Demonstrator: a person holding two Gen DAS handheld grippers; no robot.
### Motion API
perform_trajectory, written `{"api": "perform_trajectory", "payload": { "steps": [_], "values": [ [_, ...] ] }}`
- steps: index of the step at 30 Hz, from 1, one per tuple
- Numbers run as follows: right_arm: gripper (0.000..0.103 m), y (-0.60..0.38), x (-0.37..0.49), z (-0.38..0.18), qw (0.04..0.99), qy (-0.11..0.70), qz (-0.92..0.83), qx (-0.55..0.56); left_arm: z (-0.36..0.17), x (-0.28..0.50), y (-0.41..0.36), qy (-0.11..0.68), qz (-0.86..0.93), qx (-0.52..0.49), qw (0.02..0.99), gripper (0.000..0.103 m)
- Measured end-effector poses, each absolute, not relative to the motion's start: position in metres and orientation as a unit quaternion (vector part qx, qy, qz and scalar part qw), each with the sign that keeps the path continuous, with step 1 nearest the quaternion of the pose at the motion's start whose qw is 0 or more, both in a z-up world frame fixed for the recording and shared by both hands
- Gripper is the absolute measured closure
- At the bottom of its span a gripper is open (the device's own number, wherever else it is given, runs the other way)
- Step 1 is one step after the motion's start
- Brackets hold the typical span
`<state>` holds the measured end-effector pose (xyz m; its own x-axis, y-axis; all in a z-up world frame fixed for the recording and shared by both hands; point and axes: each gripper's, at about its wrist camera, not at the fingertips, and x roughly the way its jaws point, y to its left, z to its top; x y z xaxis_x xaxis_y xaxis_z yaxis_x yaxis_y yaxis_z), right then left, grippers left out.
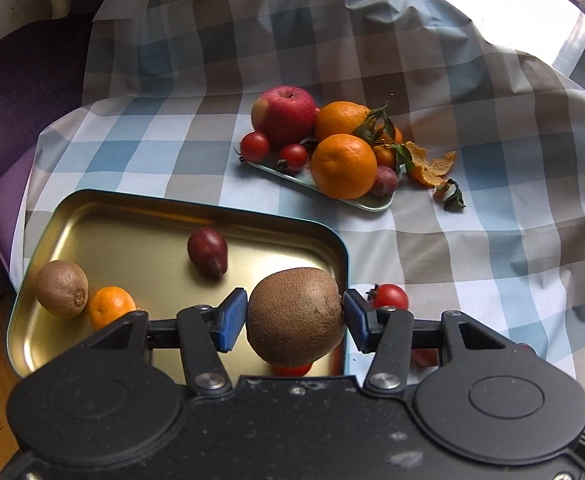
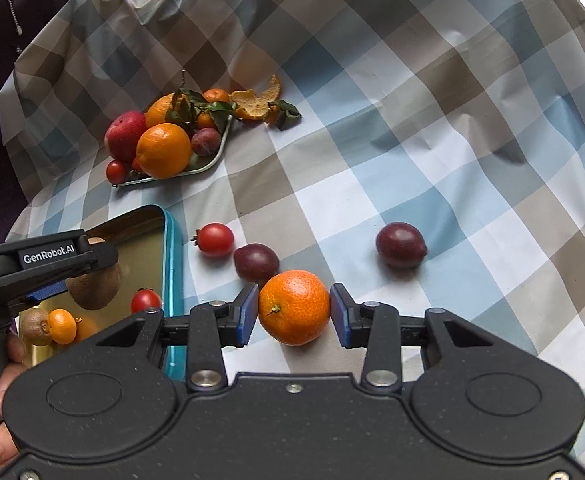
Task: Organize fruits
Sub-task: 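Carry the kiwi and mandarin over the tin tray and open both grippers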
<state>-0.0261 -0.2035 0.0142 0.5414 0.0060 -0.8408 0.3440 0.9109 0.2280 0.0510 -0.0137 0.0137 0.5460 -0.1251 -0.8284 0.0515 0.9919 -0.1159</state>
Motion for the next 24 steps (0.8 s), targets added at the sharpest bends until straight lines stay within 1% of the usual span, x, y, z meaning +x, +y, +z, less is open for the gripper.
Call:
{"api": "perform_trajectory", "payload": {
  "steps": [5, 14, 24],
  "values": [
    [0.054, -0.169, -0.01, 0.017, 0.865, 0.471, -0.06, 0.163, 0.007, 0.058, 0.021, 0.49, -0.028, -0.061, 0.869, 0.05],
    [0.054, -0.111, 0.015, 0.014, 0.865, 0.486, 0.0, 0.128, -0.007, 0.065, 0.065, 0.506, -0.004, -0.043, 0.862, 0.05],
    [0.054, -0.067, 0.027, 0.01, 0.861, 0.499, 0.038, 0.093, -0.014, 0.069, 0.093, 0.516, 0.002, -0.042, 0.855, 0.049]
  ]
}}
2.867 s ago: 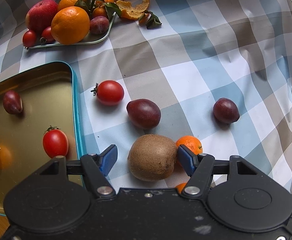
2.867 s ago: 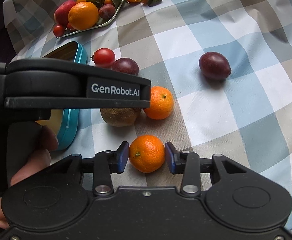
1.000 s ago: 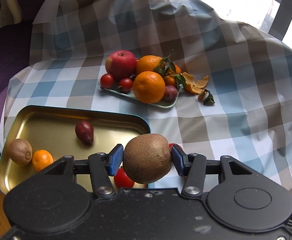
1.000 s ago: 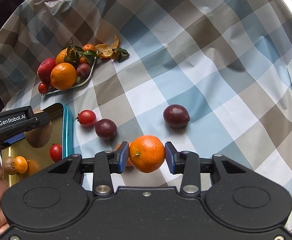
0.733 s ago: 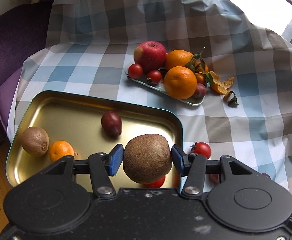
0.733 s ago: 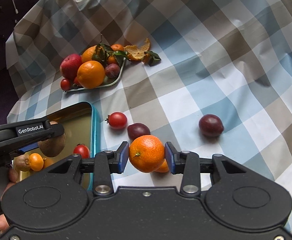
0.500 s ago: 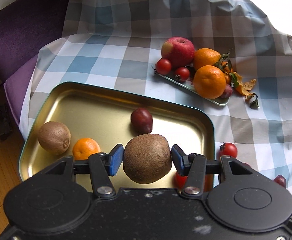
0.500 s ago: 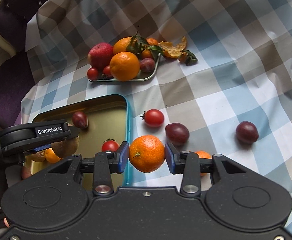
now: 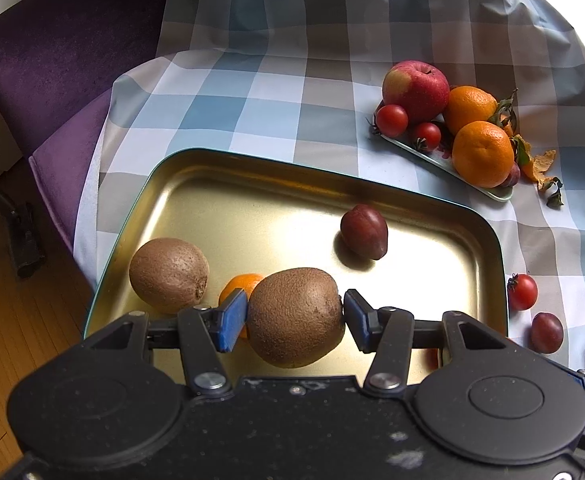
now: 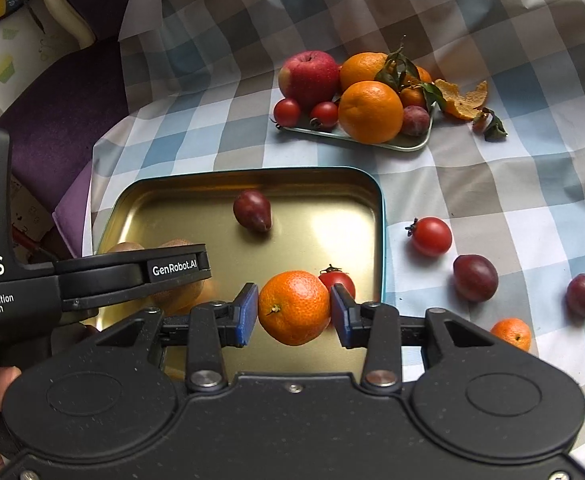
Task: Organize fruits
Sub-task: 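Carry the kiwi and mandarin over the tin tray and open both grippers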
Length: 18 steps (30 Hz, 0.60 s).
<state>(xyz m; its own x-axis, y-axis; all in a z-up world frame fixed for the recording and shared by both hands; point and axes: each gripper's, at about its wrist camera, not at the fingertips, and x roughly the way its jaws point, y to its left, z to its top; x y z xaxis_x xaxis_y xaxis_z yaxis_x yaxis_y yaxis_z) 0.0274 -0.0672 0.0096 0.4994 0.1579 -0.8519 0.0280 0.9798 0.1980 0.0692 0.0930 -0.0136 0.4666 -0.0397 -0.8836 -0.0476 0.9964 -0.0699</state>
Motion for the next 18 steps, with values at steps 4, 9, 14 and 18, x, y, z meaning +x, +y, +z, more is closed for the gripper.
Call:
{"api": "perform_trajectory", "payload": {
  "steps": [4, 9, 14, 18],
  "values": [
    [0.054, -0.064, 0.029, 0.007, 0.858, 0.503, 0.043, 0.094, -0.011, 0.069, 0.097, 0.511, -0.004, -0.051, 0.858, 0.05],
    [0.054, -0.065, 0.029, 0.008, 0.858, 0.502, 0.042, 0.097, -0.006, 0.064, 0.087, 0.488, -0.001, -0.019, 0.873, 0.051],
    [0.054, -0.072, 0.032, 0.007, 0.853, 0.509, 0.024, 0.108, -0.007, 0.064, 0.083, 0.49, -0.003, -0.004, 0.872, 0.051],
    [0.054, -0.077, 0.034, 0.005, 0.85, 0.513, 0.015, 0.114, -0.008, 0.066, 0.087, 0.494, 0.001, -0.013, 0.87, 0.051]
  ]
}}
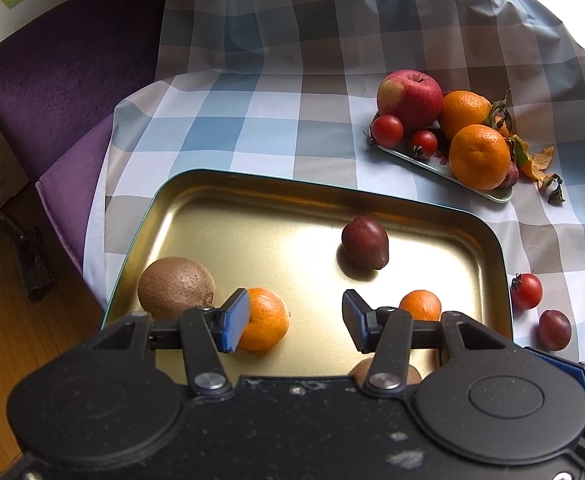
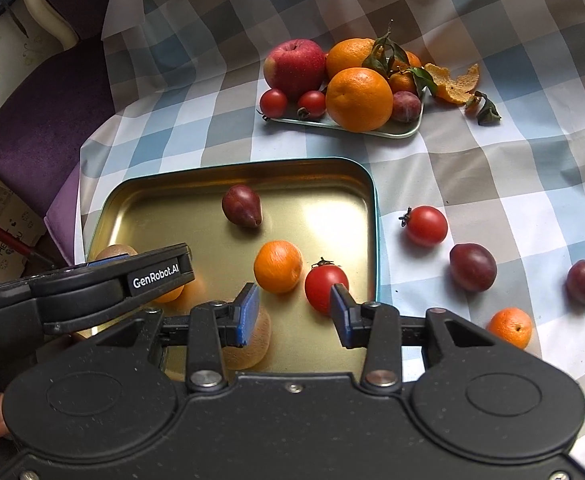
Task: Organize fruits
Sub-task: 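Move the open right gripper away from the tray toward the loose fruits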
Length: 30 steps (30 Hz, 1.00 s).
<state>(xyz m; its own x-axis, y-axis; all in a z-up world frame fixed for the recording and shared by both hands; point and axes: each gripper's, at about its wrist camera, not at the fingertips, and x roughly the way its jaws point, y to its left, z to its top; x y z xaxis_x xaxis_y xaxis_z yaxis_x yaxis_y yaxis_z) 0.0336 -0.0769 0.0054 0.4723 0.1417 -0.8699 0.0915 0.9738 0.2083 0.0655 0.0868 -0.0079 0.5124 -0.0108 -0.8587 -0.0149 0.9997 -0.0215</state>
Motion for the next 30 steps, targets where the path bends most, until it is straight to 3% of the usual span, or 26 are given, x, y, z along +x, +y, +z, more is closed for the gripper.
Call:
{"api": "perform_trajectory", "payload": {
  "steps": [30],
  "values": [
    [0.054, -0.094, 0.038, -0.006, 0.843, 0.523, -0.027, 0.124, -0.007, 0.069, 0.088, 0.509, -0.009, -0.037, 0.86, 0.051]
  ]
}}
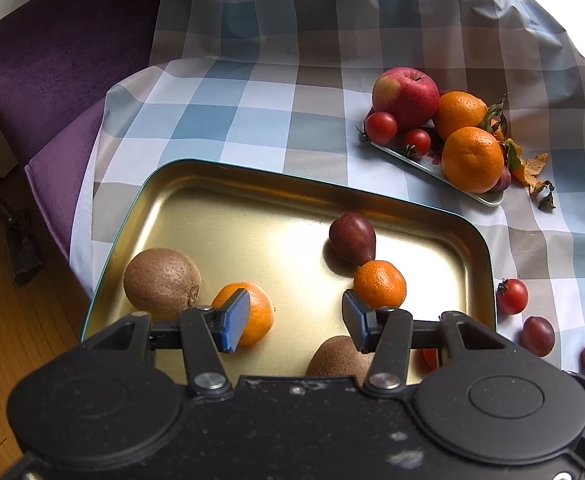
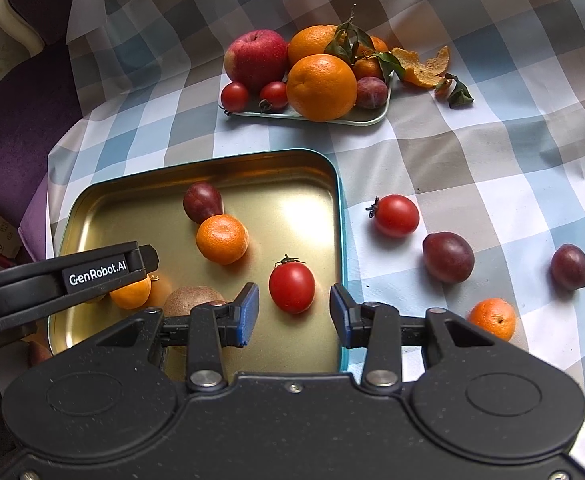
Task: Organize fruits
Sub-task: 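Move the open right gripper away from the tray toward the loose fruits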
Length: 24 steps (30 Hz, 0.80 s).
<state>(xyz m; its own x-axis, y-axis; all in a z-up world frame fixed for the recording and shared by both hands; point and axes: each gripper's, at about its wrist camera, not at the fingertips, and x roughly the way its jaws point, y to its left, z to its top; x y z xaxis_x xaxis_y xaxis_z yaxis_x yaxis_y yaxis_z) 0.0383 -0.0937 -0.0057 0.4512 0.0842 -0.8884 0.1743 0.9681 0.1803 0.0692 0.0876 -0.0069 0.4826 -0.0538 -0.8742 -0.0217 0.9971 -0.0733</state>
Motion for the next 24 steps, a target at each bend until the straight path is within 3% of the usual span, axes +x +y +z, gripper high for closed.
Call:
{"api": "perform_trajectory", "payload": {
  "steps": [24],
  "values": [
    [0.054, -0.208, 0.012, -0.001, 0.839, 0.49, -0.156, 0.177, -0.005, 0.056, -0.016, 0.51, -0.097, 0.027, 0.854, 0.051]
  ]
}}
